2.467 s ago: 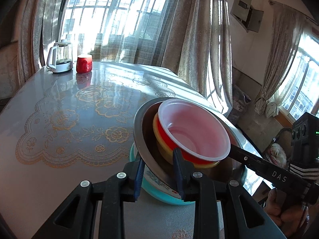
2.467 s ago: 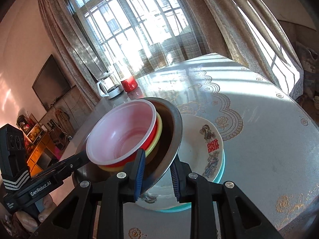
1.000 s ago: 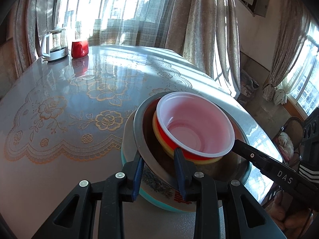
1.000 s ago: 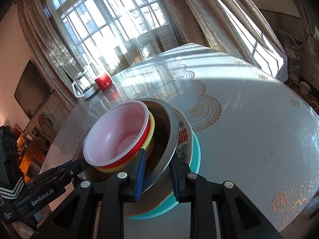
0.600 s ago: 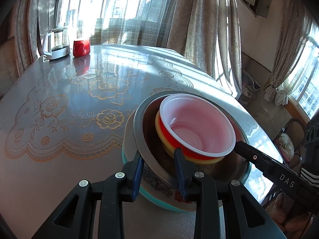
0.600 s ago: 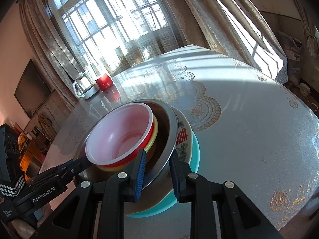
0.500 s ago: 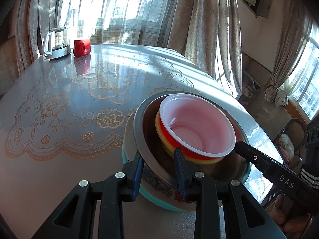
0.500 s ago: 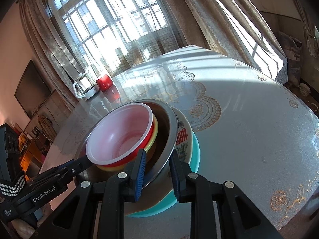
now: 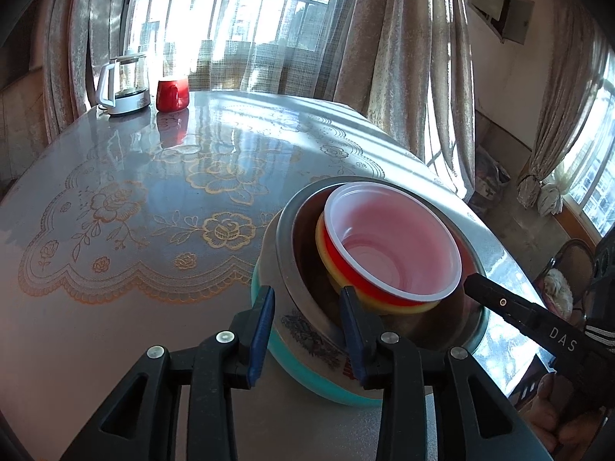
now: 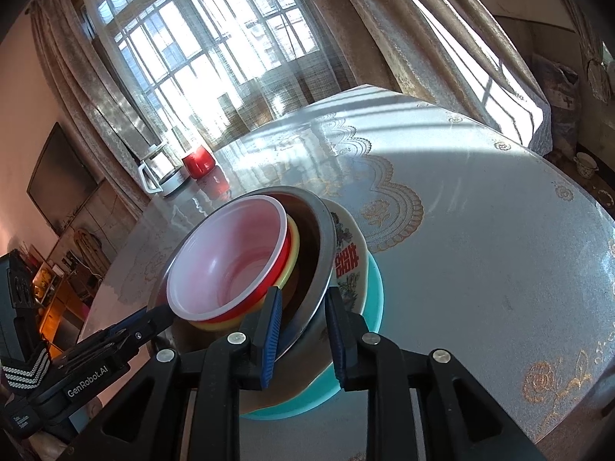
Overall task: Organize plates and bowls
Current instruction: 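Lower the steel bowl onto the double-happiness plate and open the right gripper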
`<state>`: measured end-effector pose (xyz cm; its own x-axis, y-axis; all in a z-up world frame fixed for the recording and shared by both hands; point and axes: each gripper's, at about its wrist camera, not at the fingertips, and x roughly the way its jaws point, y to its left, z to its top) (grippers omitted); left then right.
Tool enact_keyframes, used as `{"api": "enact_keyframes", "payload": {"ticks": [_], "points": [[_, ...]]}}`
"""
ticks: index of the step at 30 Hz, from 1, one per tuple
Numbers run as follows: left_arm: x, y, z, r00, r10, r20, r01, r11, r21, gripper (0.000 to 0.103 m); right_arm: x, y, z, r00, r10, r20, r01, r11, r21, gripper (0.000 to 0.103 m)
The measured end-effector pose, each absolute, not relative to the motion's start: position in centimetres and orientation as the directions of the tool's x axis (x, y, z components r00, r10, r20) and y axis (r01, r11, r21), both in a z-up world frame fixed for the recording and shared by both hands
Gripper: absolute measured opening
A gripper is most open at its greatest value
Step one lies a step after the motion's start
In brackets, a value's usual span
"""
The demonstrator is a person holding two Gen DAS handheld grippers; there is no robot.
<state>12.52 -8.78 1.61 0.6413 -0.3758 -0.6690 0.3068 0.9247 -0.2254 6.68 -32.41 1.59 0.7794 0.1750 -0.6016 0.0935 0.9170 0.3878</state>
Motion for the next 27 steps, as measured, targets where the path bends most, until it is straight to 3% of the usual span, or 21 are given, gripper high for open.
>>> {"api": "enact_keyframes", "payload": {"ticks": [27], "points": [[10.2, -7.1, 1.7, 0.698, -0.280, -0.658, 0.209, 0.960, -0.188, 0.038, 5.1, -32.1, 2.0, 0.799, 0.145, -0.584, 0.115, 0.916, 0.385, 0.022]]}}
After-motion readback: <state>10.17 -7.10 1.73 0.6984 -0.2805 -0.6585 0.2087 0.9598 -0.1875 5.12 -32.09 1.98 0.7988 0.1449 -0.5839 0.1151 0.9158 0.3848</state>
